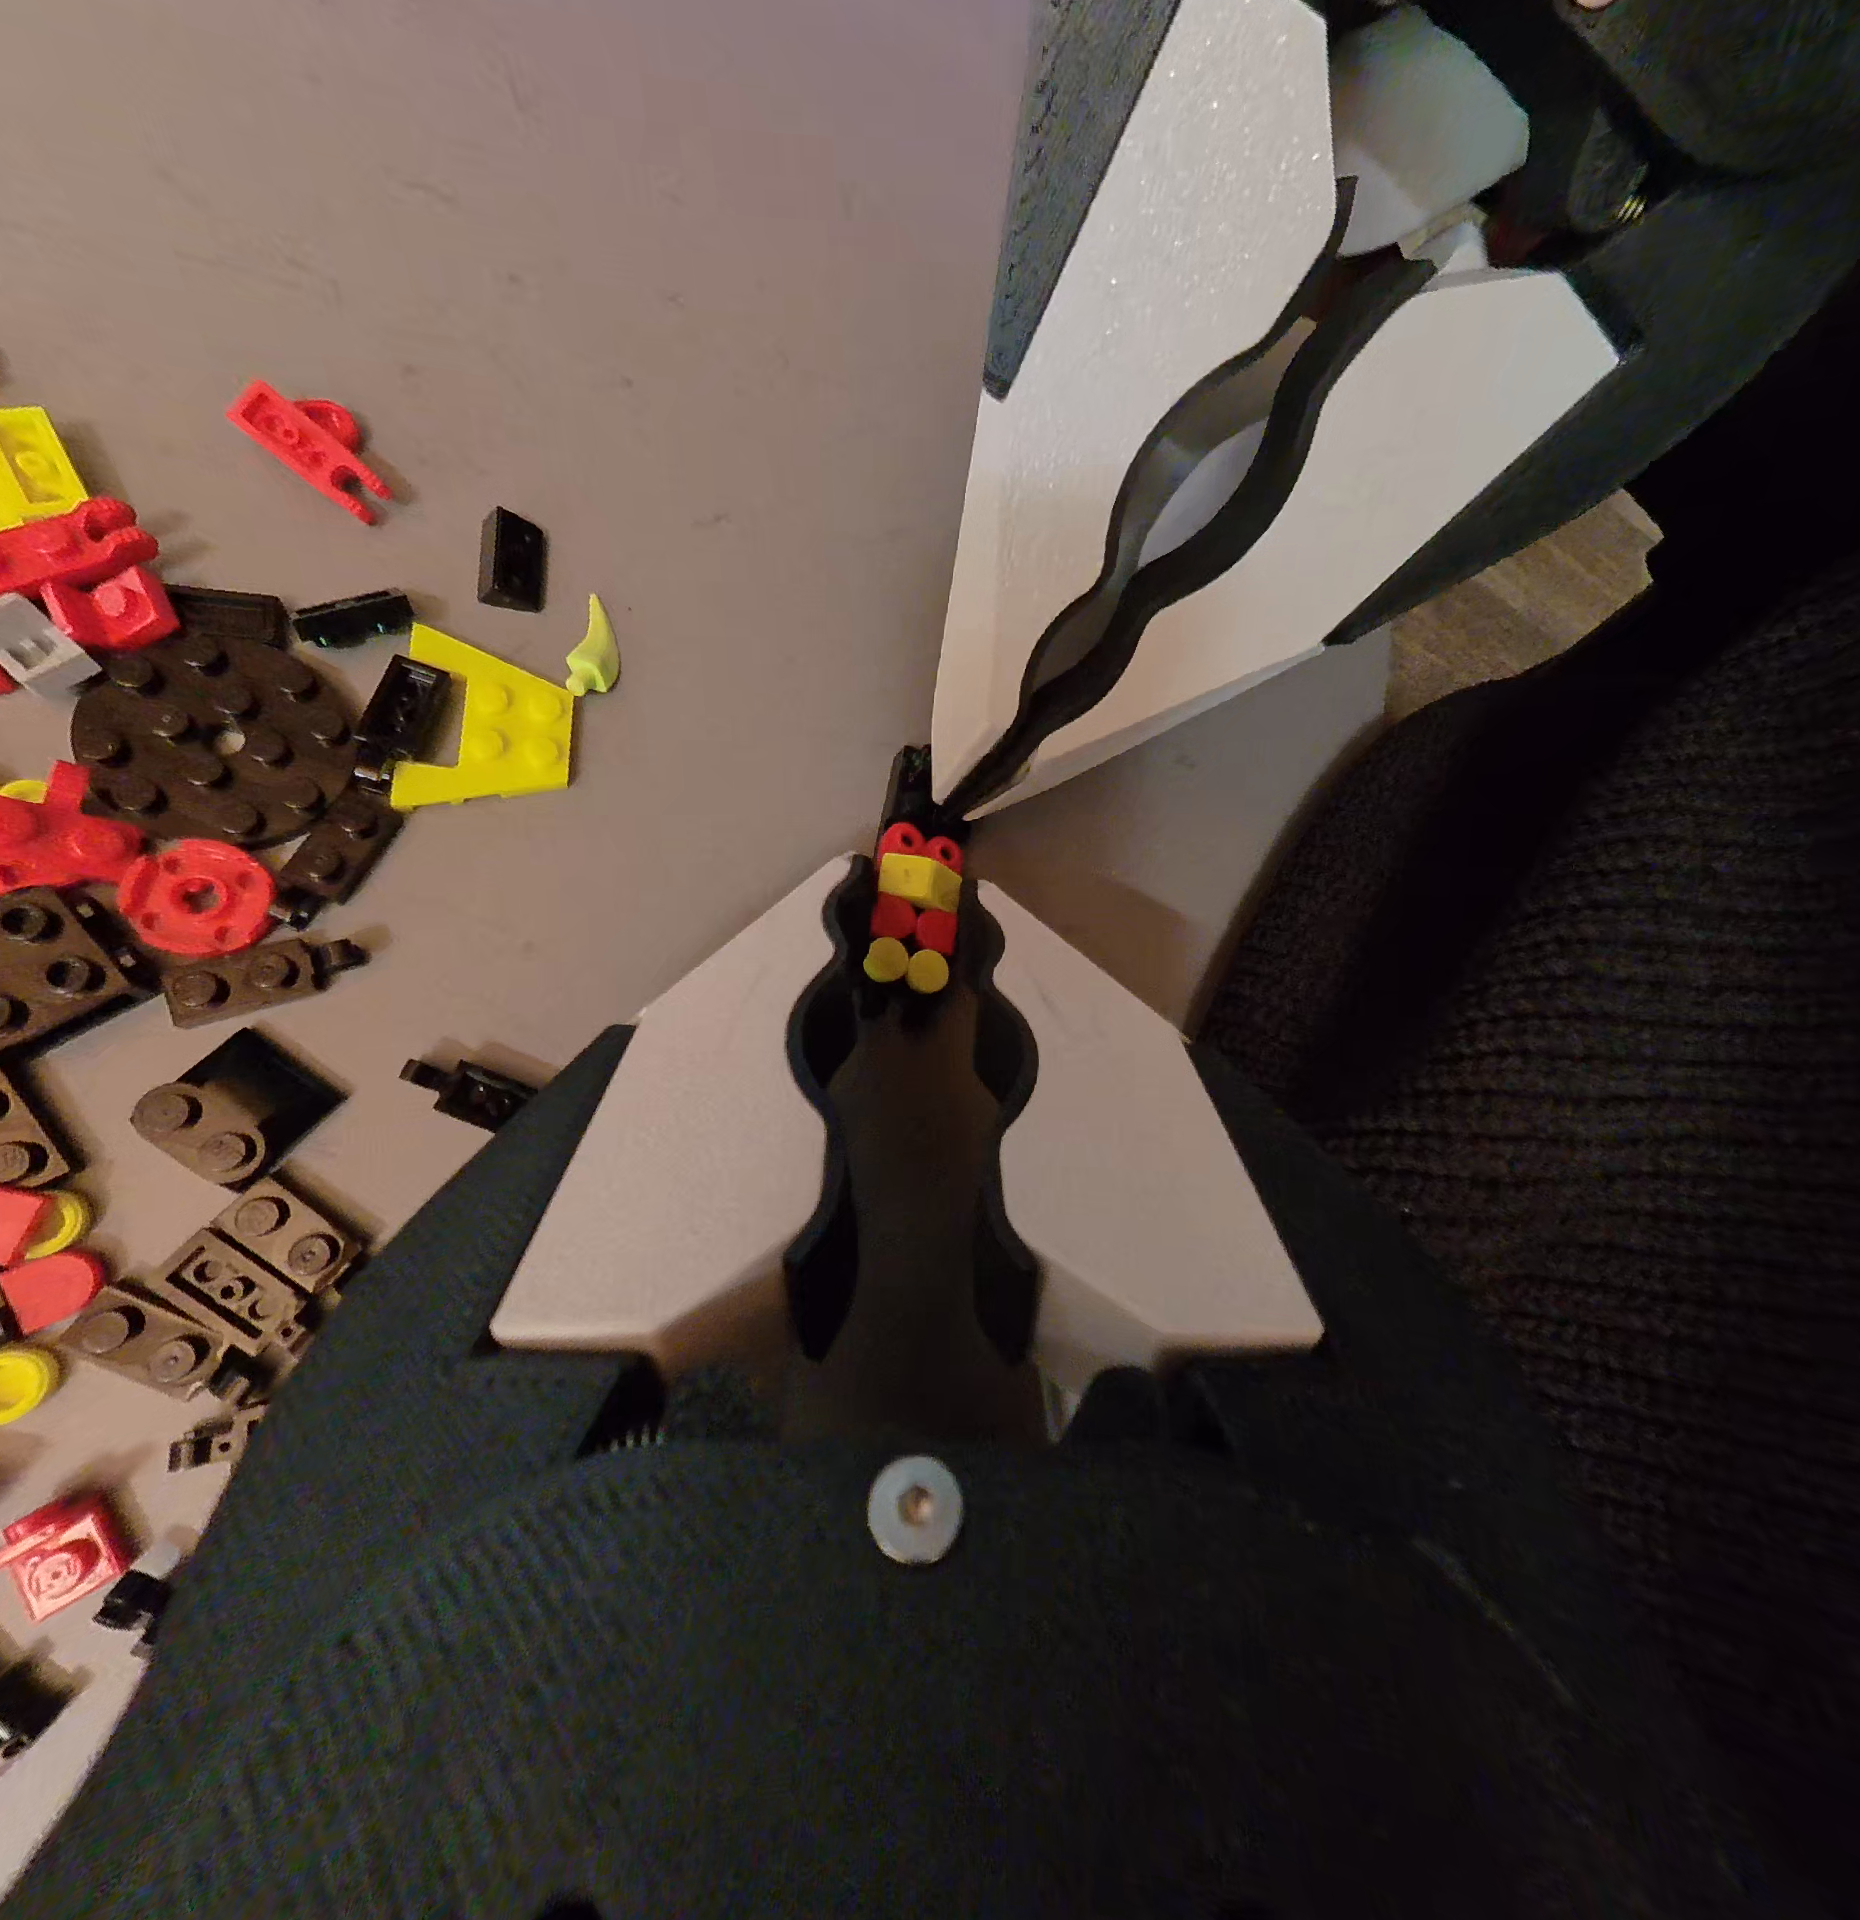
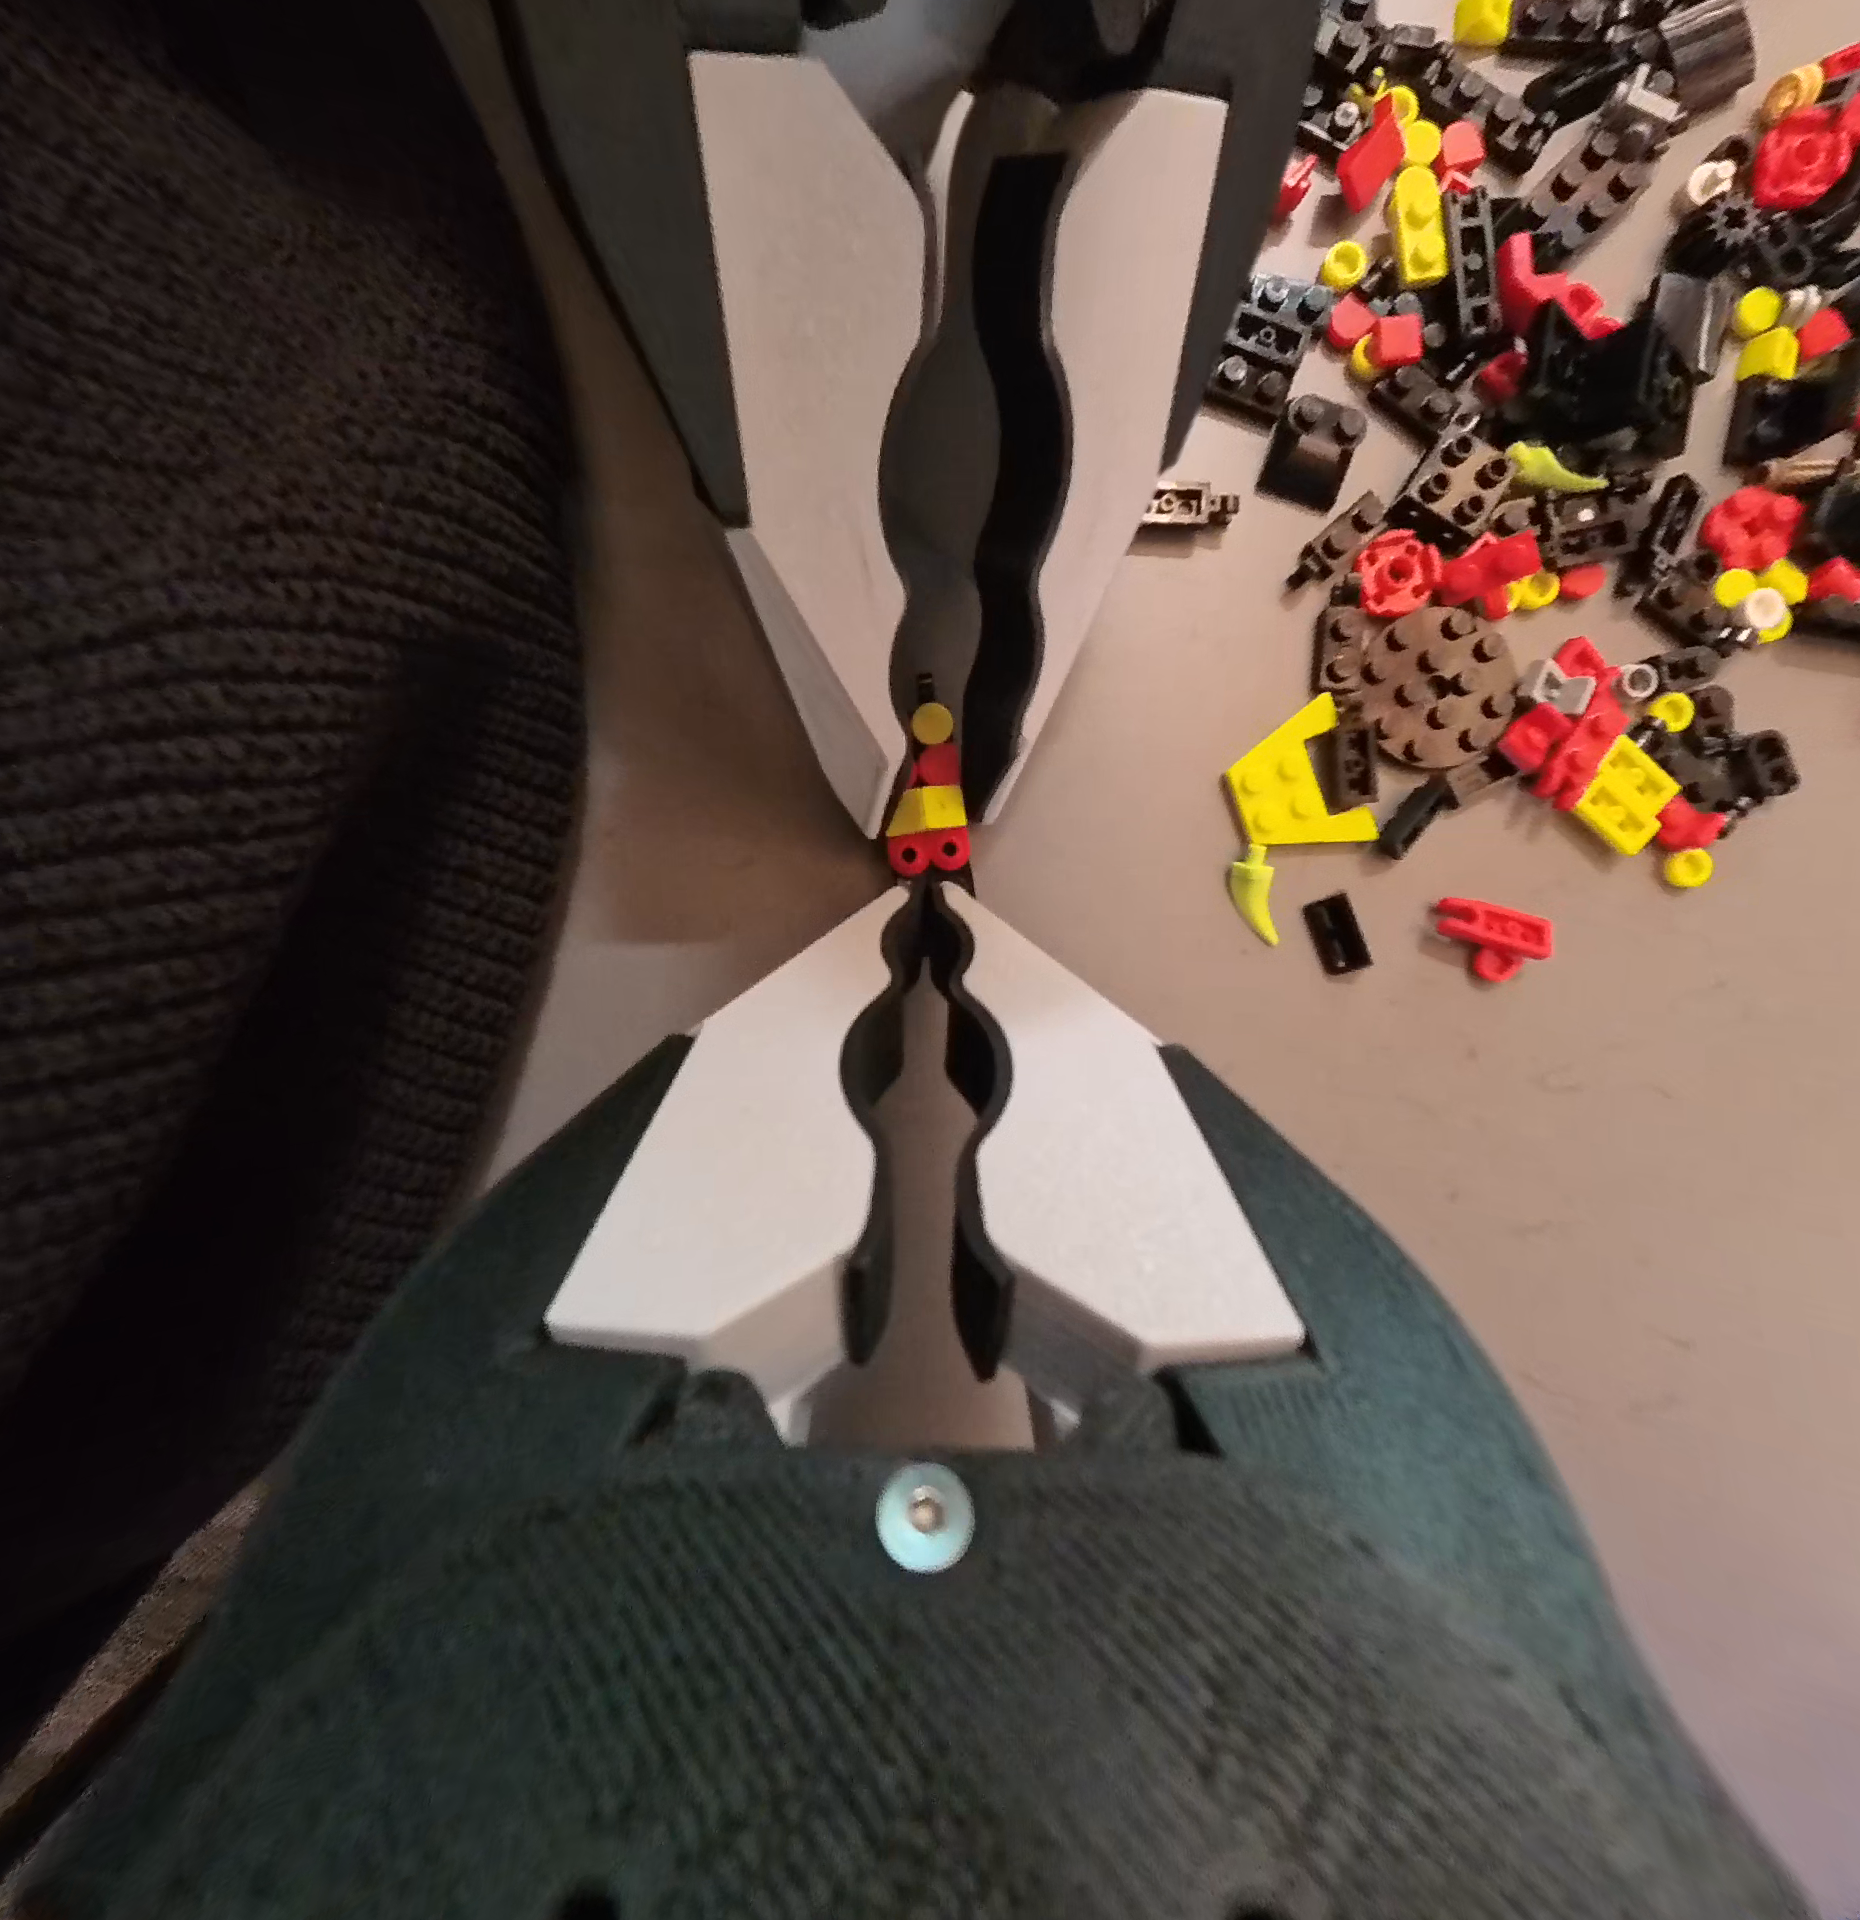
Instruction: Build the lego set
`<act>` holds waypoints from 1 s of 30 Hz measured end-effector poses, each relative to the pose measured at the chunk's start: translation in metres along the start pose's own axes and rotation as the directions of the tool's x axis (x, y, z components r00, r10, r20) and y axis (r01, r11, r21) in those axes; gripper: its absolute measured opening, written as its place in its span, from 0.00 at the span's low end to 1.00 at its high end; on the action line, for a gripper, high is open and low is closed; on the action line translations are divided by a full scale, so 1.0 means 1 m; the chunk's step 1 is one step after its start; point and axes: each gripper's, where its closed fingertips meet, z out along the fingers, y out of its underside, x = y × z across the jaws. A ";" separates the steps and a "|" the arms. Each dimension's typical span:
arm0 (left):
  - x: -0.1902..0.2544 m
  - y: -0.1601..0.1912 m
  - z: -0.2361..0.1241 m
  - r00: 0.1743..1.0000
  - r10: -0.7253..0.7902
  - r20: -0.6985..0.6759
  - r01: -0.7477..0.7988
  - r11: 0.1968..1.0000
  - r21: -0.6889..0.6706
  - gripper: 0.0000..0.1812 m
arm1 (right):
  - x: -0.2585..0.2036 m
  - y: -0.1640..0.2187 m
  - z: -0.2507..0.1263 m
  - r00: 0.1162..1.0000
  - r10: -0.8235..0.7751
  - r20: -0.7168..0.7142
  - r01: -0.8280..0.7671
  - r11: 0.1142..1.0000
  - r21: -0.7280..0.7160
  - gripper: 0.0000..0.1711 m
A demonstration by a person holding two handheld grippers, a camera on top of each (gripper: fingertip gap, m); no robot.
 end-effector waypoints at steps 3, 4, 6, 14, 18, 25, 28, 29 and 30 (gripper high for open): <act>0.000 0.000 0.000 1.000 -0.002 0.000 0.002 1.000 0.000 0.08 | -0.001 0.000 0.000 1.000 0.001 -0.004 -0.001 1.000 -0.010 0.00; 0.000 0.000 0.000 1.000 -0.001 0.001 0.001 1.000 0.000 0.08 | -0.001 0.000 0.000 1.000 0.004 -0.004 -0.004 1.000 -0.013 0.00; 0.000 0.000 0.000 1.000 0.000 0.002 0.000 1.000 0.001 0.08 | -0.001 0.001 0.001 1.000 0.005 -0.010 -0.005 1.000 -0.024 0.00; 0.000 0.000 0.000 1.000 0.004 0.007 -0.004 1.000 0.001 0.08 | 0.000 0.000 0.002 1.000 0.002 -0.022 -0.003 1.000 -0.022 0.00; 0.000 0.000 0.000 1.000 0.010 0.012 -0.010 1.000 0.001 0.08 | 0.002 -0.003 -0.004 0.999 -0.013 -0.043 0.015 0.999 0.046 0.00; 0.000 0.000 0.000 1.000 0.003 0.005 -0.003 1.000 0.003 0.08 | 0.013 0.007 -0.020 0.984 0.175 -0.038 -0.167 0.973 0.158 0.08; 0.000 0.000 0.000 1.000 0.001 0.005 -0.001 1.000 0.004 0.08 | 0.001 -0.004 -0.013 0.985 0.175 -0.003 -0.170 0.962 0.214 0.16; 0.000 0.000 0.000 1.000 0.002 0.005 -0.002 1.000 0.005 0.08 | -0.001 -0.007 -0.012 0.987 0.163 -0.008 -0.157 0.962 0.223 0.17; 0.000 0.000 0.000 1.000 0.003 0.005 -0.003 1.000 0.005 0.08 | -0.001 -0.008 -0.010 0.988 0.151 -0.016 -0.144 0.964 0.225 0.17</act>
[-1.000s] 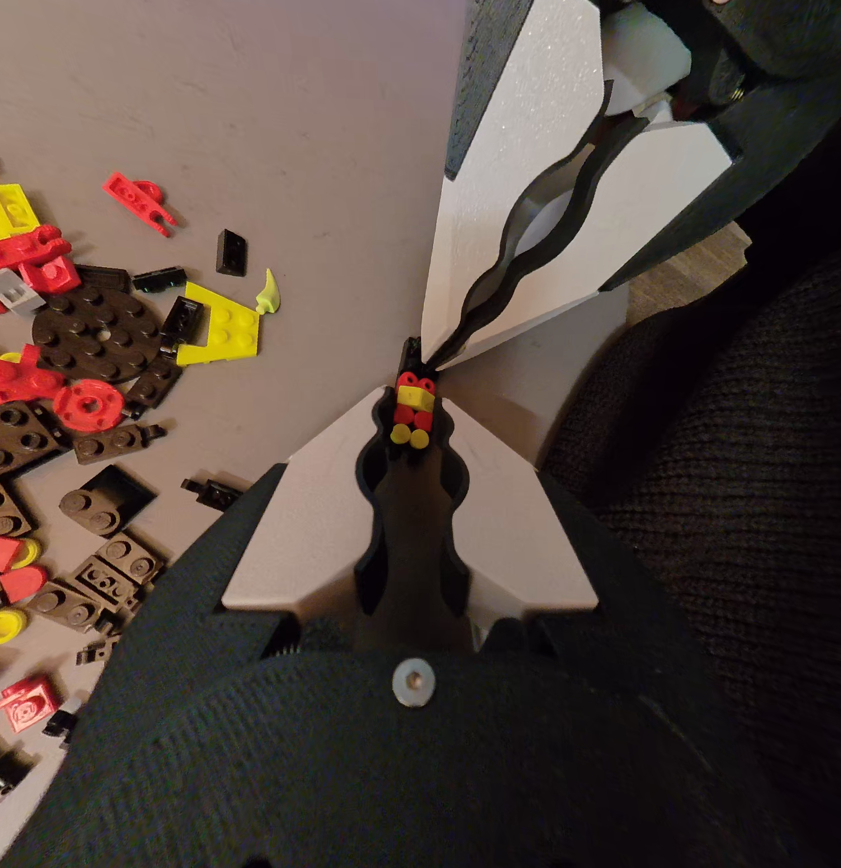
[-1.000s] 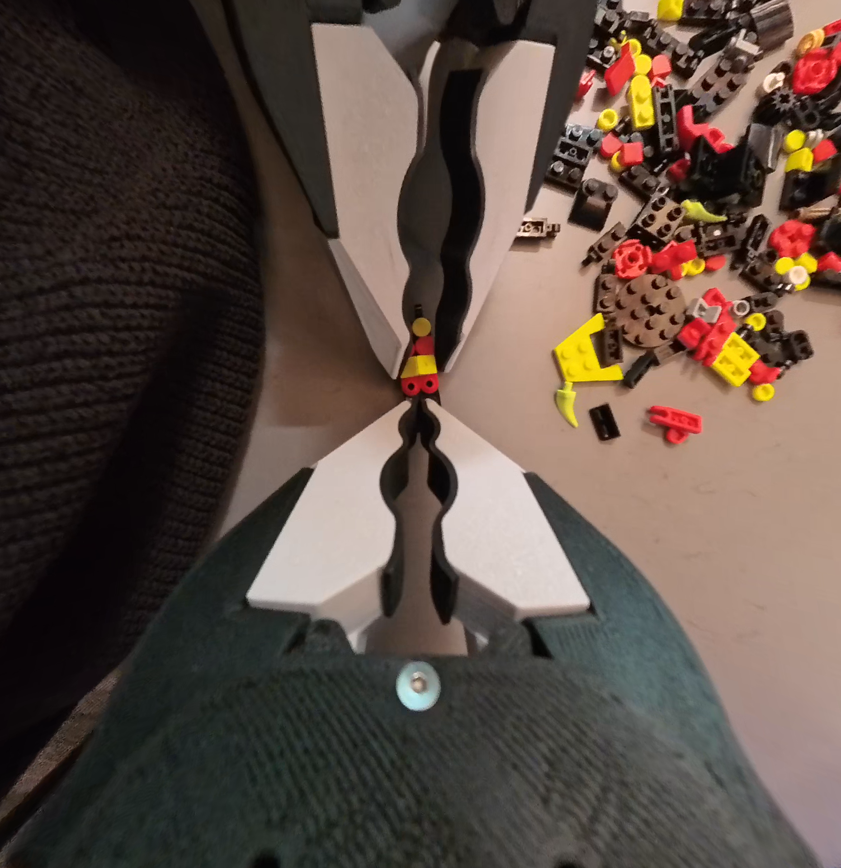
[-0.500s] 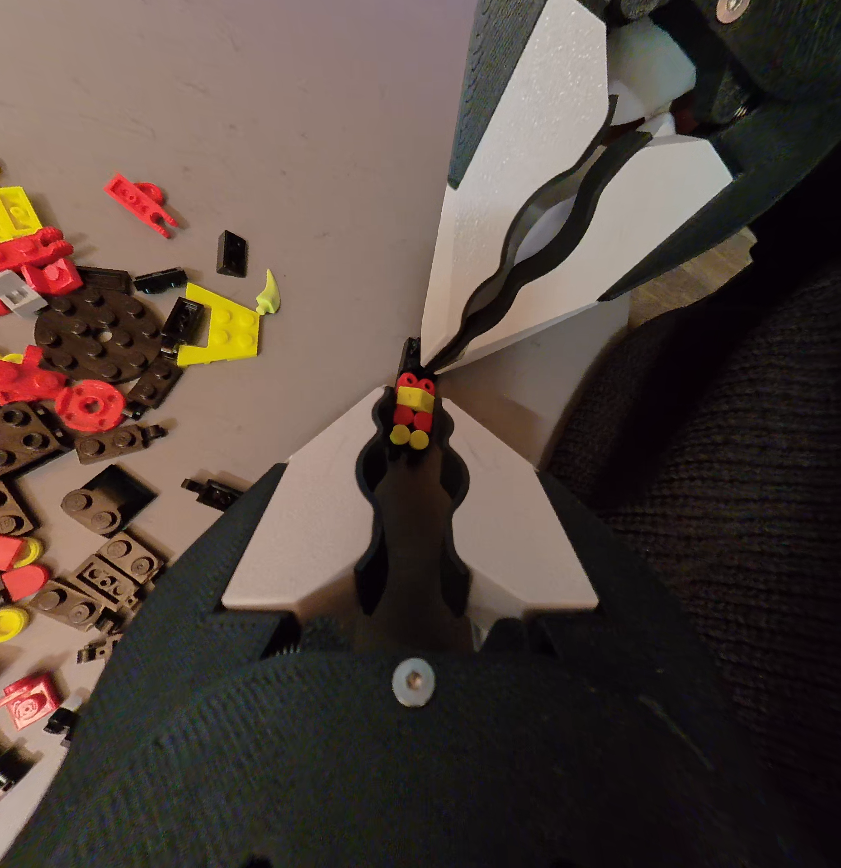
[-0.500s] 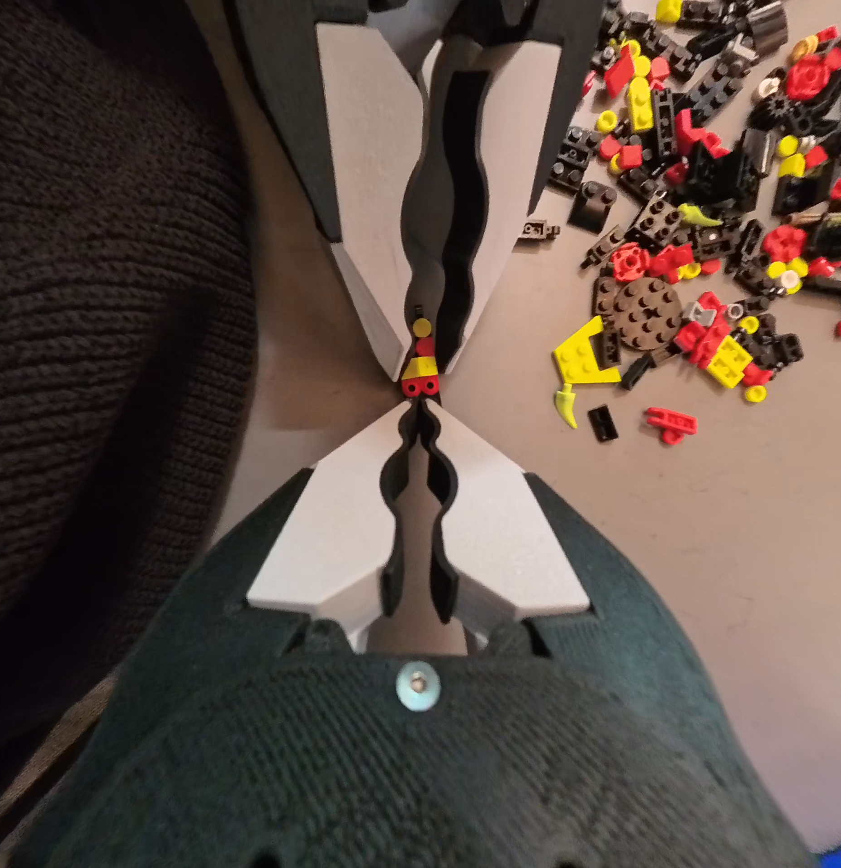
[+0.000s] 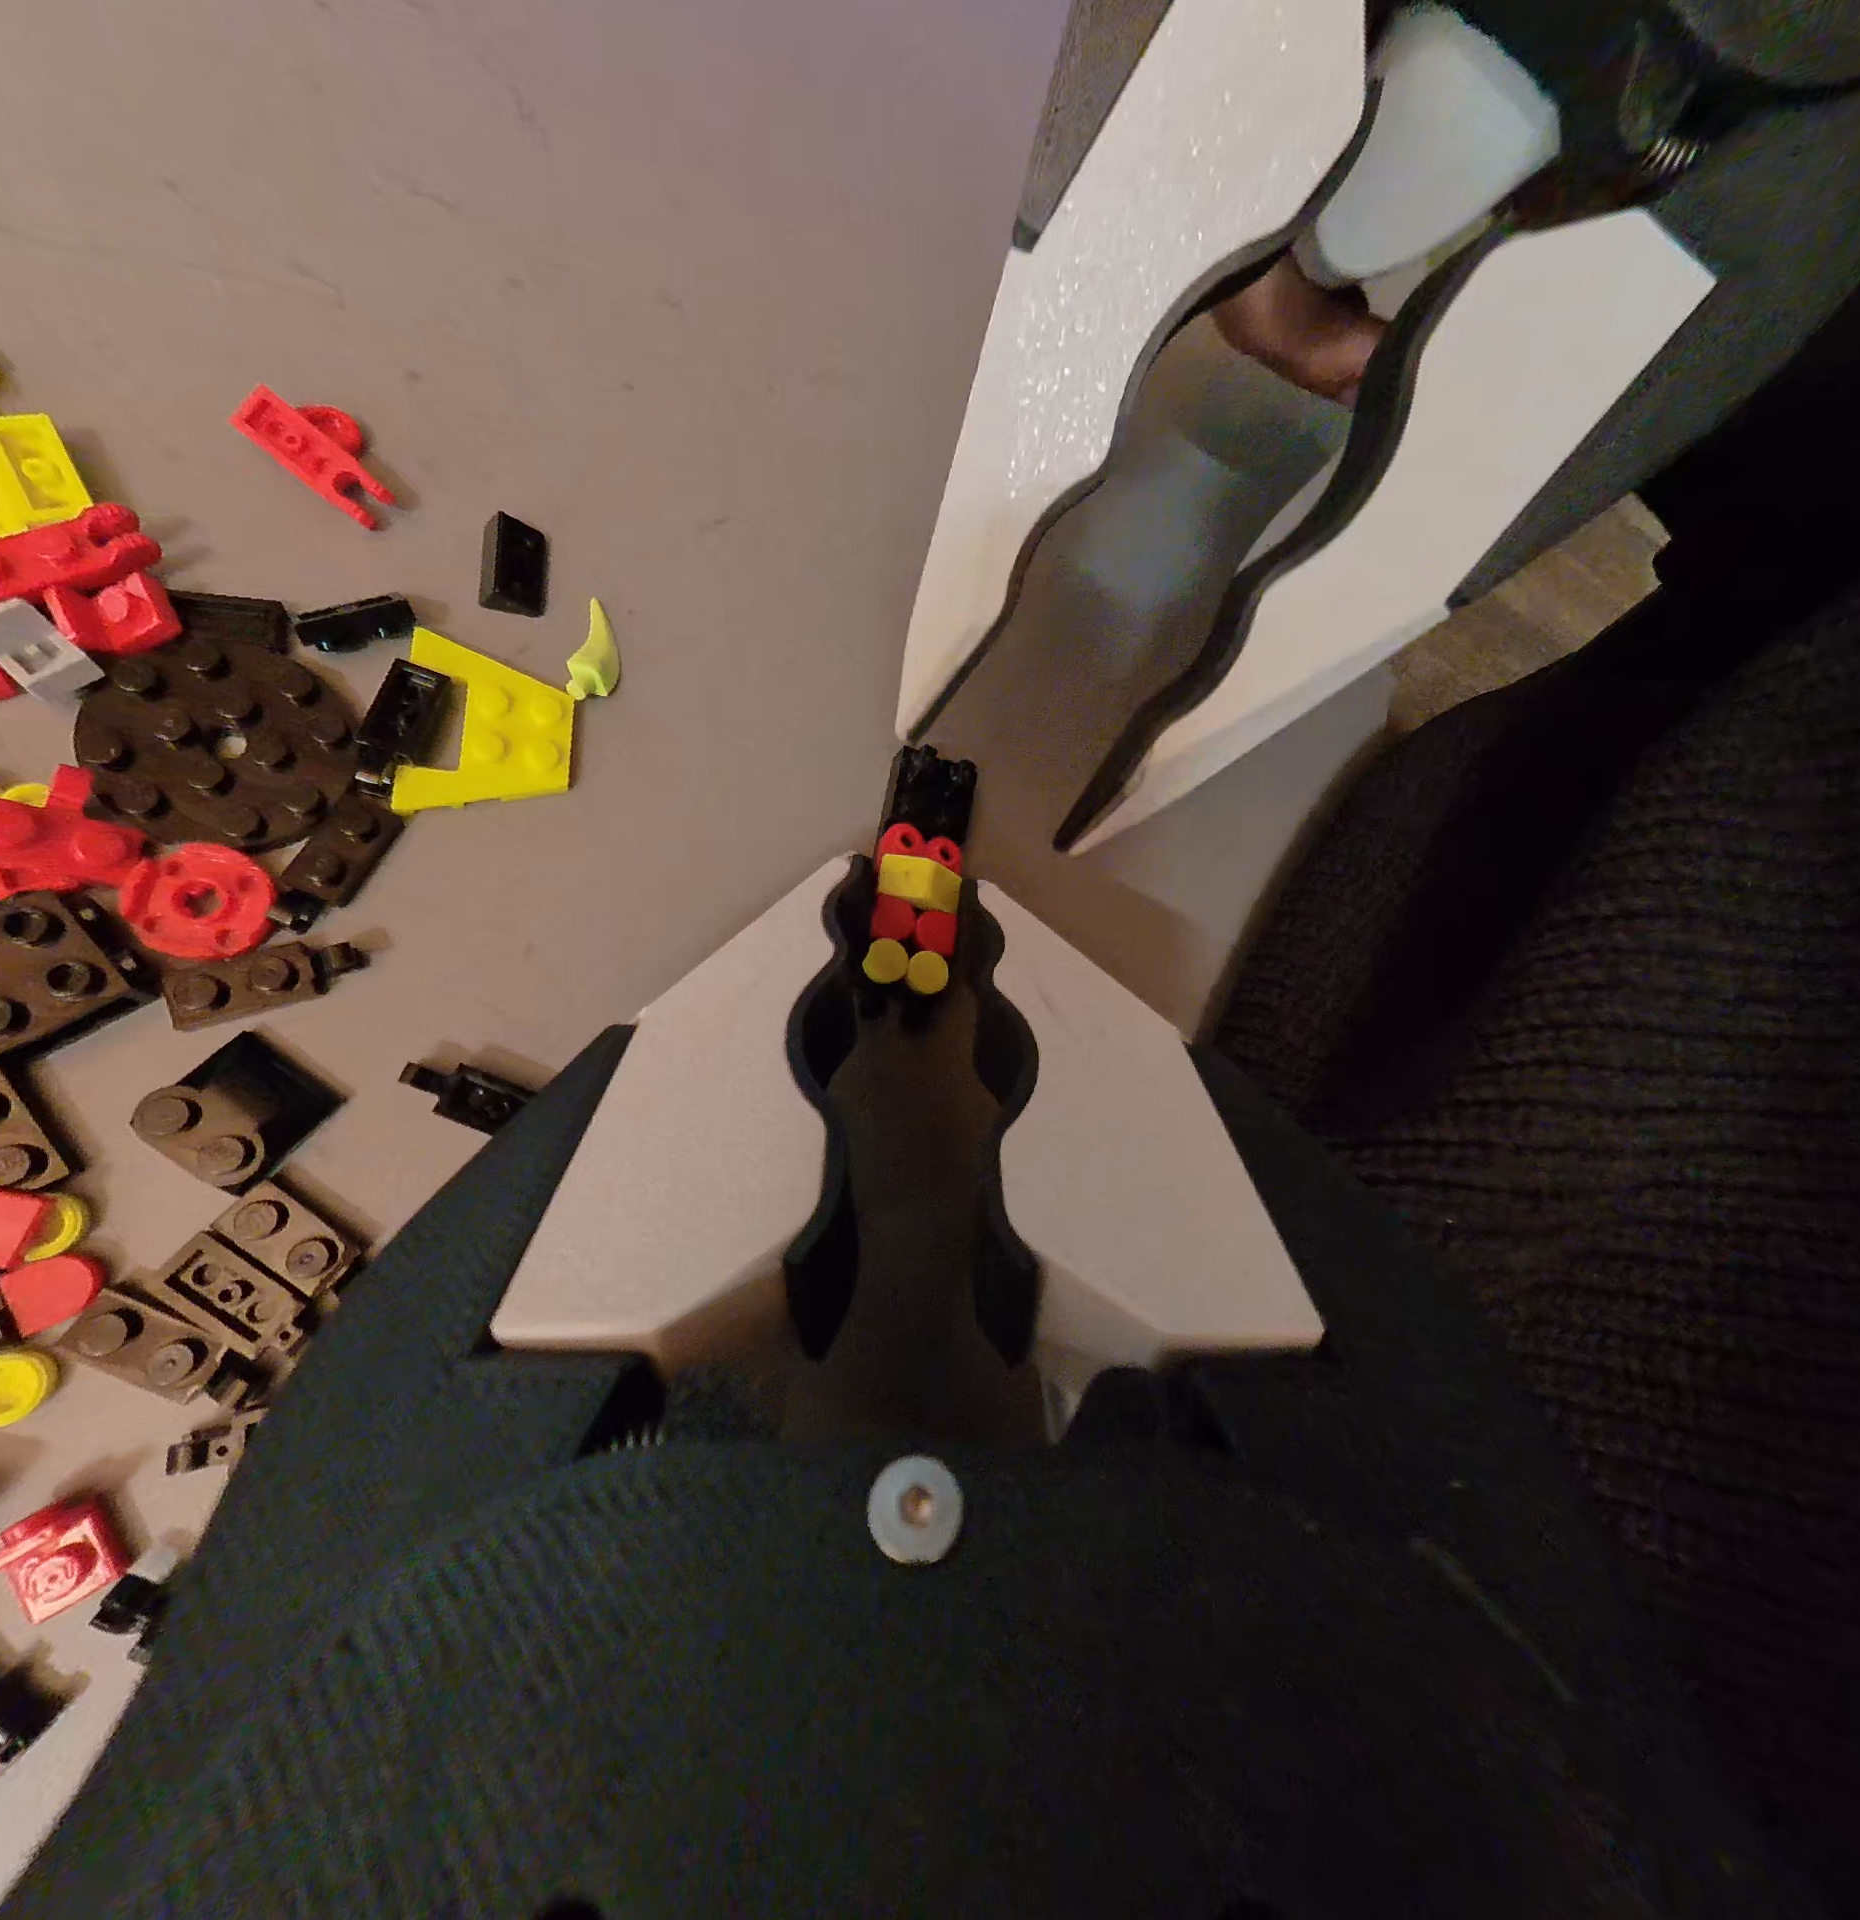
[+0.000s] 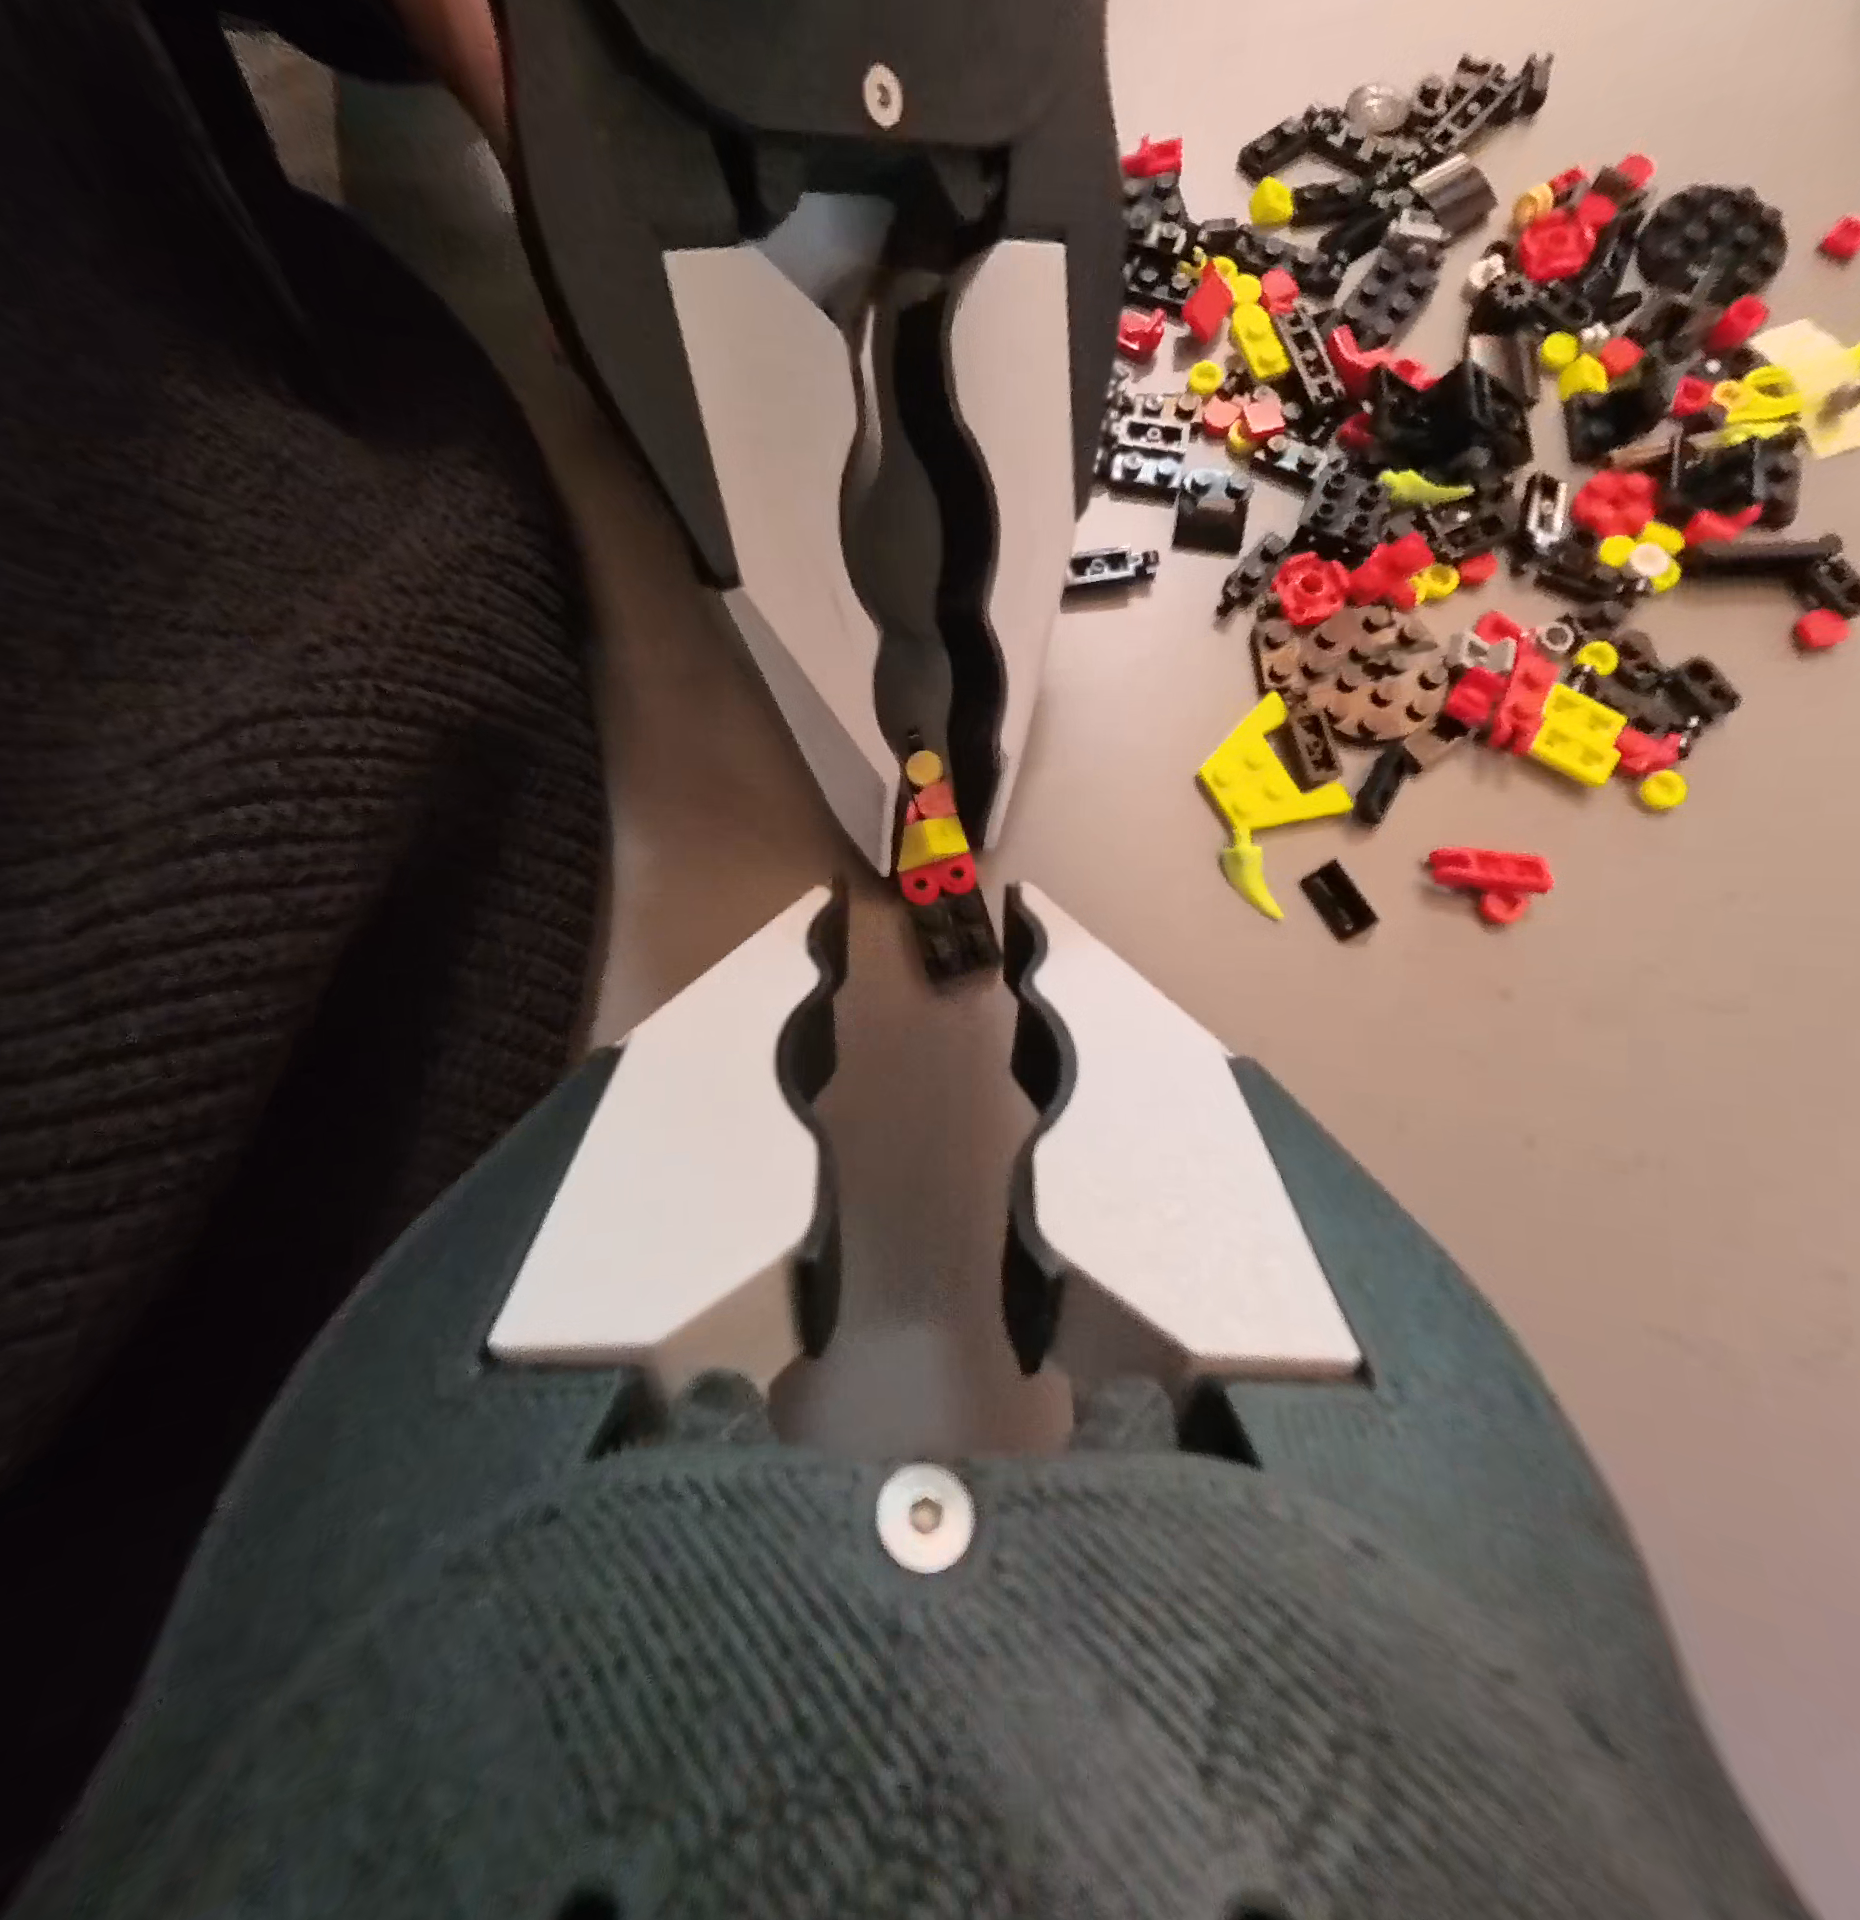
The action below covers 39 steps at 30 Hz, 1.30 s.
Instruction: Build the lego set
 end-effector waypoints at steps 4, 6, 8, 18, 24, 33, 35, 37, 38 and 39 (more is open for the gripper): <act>0.000 0.000 0.000 1.000 0.001 0.001 -0.001 1.000 -0.001 0.08 | 0.001 0.010 0.010 1.000 0.014 0.027 -0.013 0.999 -0.031 0.13; 0.000 0.001 0.000 1.000 0.005 0.006 -0.005 1.000 -0.002 0.08 | 0.002 0.001 0.002 0.999 0.033 0.040 -0.034 0.999 0.033 0.13; 0.000 0.001 -0.001 1.000 0.007 0.008 -0.007 1.000 -0.002 0.09 | 0.005 -0.015 -0.010 0.997 0.060 0.049 -0.066 0.988 0.139 0.12; -0.002 0.002 -0.004 0.999 0.021 0.031 -0.021 1.000 -0.010 0.09 | 0.033 0.010 -0.010 0.993 0.100 -0.067 -0.094 0.992 0.088 0.14; -0.004 -0.003 -0.007 1.000 0.005 0.030 -0.005 1.000 0.019 0.09 | 0.028 0.017 0.000 0.995 0.035 -0.090 -0.034 0.999 0.015 0.16; -0.002 -0.004 -0.008 1.000 0.002 0.019 -0.003 1.000 0.029 0.09 | 0.030 0.021 -0.001 0.994 0.053 -0.092 -0.052 0.999 0.007 0.16; -0.002 -0.004 -0.008 1.000 0.001 0.018 -0.002 1.000 0.029 0.09 | 0.032 0.023 0.000 0.994 0.045 -0.104 -0.046 0.999 -0.008 0.16; -0.002 -0.004 -0.008 1.000 0.002 0.017 -0.003 1.000 0.028 0.09 | 0.032 0.025 0.001 0.993 0.032 -0.113 -0.035 0.999 -0.021 0.16; -0.002 -0.004 -0.008 1.000 0.003 0.018 -0.003 1.000 0.027 0.08 | 0.032 0.025 0.001 0.993 0.027 -0.117 -0.030 0.999 -0.025 0.16; -0.002 -0.004 -0.008 1.000 0.004 0.018 -0.004 1.000 0.027 0.08 | 0.032 0.025 0.001 0.993 0.024 -0.118 -0.027 0.999 -0.025 0.16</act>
